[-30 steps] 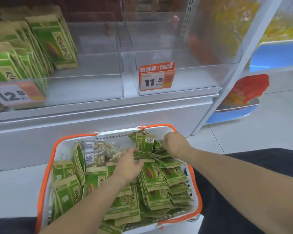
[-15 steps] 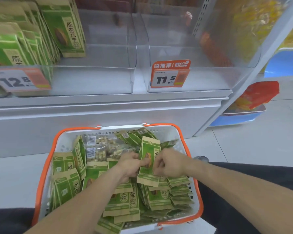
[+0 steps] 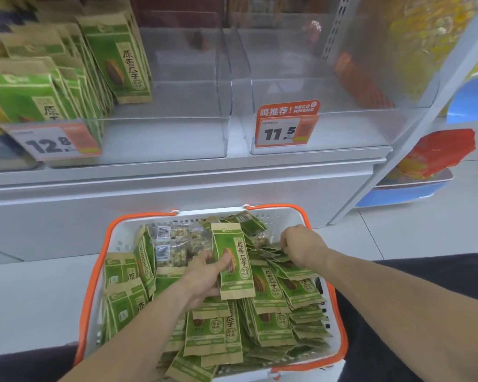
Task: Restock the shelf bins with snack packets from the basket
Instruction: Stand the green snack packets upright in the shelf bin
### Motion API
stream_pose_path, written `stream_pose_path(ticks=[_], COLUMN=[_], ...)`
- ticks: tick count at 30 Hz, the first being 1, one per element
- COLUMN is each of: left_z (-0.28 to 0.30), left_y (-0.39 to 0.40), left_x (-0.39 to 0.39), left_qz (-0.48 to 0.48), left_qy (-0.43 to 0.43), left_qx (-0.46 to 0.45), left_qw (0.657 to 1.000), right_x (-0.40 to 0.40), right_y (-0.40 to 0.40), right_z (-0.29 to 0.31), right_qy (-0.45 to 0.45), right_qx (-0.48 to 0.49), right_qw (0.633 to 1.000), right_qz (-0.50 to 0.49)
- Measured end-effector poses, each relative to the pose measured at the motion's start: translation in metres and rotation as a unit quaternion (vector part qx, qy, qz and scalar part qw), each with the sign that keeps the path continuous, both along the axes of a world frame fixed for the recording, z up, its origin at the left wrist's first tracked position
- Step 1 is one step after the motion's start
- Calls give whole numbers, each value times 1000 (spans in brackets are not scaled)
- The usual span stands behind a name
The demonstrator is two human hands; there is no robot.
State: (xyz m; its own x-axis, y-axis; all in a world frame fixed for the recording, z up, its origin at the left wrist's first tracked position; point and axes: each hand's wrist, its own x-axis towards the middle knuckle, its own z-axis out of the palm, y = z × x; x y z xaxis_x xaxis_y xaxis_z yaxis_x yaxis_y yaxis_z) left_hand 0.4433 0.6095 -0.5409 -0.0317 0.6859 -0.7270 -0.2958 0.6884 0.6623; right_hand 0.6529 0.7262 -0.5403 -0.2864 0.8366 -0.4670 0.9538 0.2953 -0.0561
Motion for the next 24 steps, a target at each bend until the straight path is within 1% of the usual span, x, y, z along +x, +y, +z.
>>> stream_pose_path(ticks=[3, 6, 10, 11, 13, 15, 17, 19, 22, 24], left_z=[-2, -5, -10, -10, -9, -3, 6, 10, 8, 4], left_y=[-1, 1, 4, 5, 7, 8, 8, 9, 7, 3], left_x=[0, 0, 2, 4, 8, 14, 19, 20, 19, 21], left_qz=[-4, 15, 23, 21, 12, -3, -7, -5, -11, -10], left_qy=[17, 43, 113, 111, 70, 23, -11, -32, -47, -35], left_qx=[4, 3, -5, -7, -10, -4, 11, 19, 12, 3], left_qw=[1000, 999, 993, 994, 997, 1000, 1000, 999, 999, 999], right_x=[-4, -13, -23, -23, -25, -25, -21, -15, -9, -7], right_y=[-1, -7, -24, -31, -48, -64, -76, -82, -88, -90], right_z=[7, 15, 33, 38, 48, 50, 43, 32, 21, 20], right_qy=[43, 68, 143, 176, 249, 288, 293, 282, 303, 312], right_qx=[24, 49, 79, 86, 85, 56, 11, -12, -42, -66], right_qw=[999, 996, 987, 980, 964, 956, 956, 959, 951, 945], right_qz=[-4, 10, 4, -10, -34, -20, 9, 29, 40, 74])
